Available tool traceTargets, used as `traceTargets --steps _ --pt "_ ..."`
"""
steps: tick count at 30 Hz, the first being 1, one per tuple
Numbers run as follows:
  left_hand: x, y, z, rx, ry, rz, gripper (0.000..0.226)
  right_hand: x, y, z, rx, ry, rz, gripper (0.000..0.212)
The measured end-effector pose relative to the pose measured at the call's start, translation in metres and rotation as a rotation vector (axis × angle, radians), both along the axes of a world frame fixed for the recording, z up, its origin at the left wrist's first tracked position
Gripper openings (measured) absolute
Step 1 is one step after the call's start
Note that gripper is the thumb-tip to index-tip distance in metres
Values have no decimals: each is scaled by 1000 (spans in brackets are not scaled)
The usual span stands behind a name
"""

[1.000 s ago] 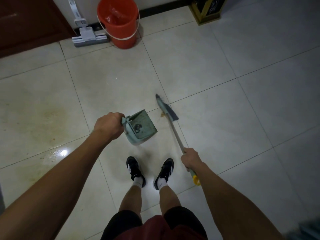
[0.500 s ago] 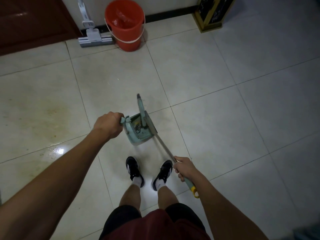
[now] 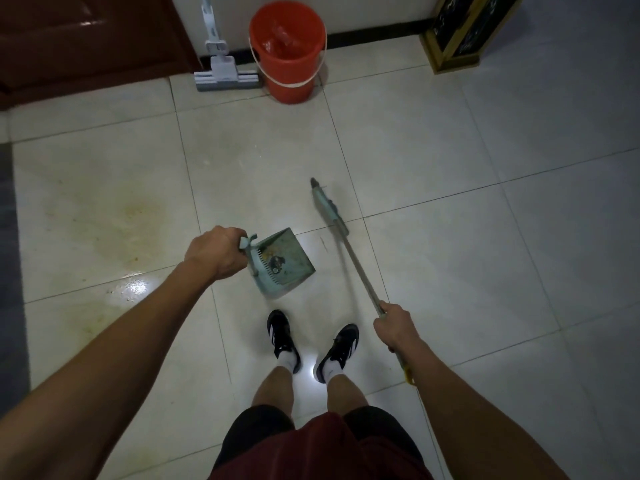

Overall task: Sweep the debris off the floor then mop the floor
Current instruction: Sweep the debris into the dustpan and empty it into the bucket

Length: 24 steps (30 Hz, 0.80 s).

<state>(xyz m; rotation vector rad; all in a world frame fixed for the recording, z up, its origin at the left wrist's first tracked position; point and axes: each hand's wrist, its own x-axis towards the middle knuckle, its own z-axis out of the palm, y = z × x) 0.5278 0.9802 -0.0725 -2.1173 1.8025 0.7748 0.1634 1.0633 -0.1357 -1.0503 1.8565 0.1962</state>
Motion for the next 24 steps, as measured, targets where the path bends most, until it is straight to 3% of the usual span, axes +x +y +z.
traceTargets --steps 3,7,11,16,24 --pt "0 1 -3 0 0 -12 27 14 1 -10 29 14 27 53" --pt "-2 3 -11 -24 -54 -66 19 33 8 -16 95 -16 35 43" --pt "-2 9 -17 -16 -71 -72 20 49 14 -17 170 -122 -48 48" --pt "-9 7 -18 -41 -66 -74 20 52 20 -4 227 -266 -191 30" --pt "6 11 -1 -41 -62 21 27 43 14 18 113 -183 -144 50"
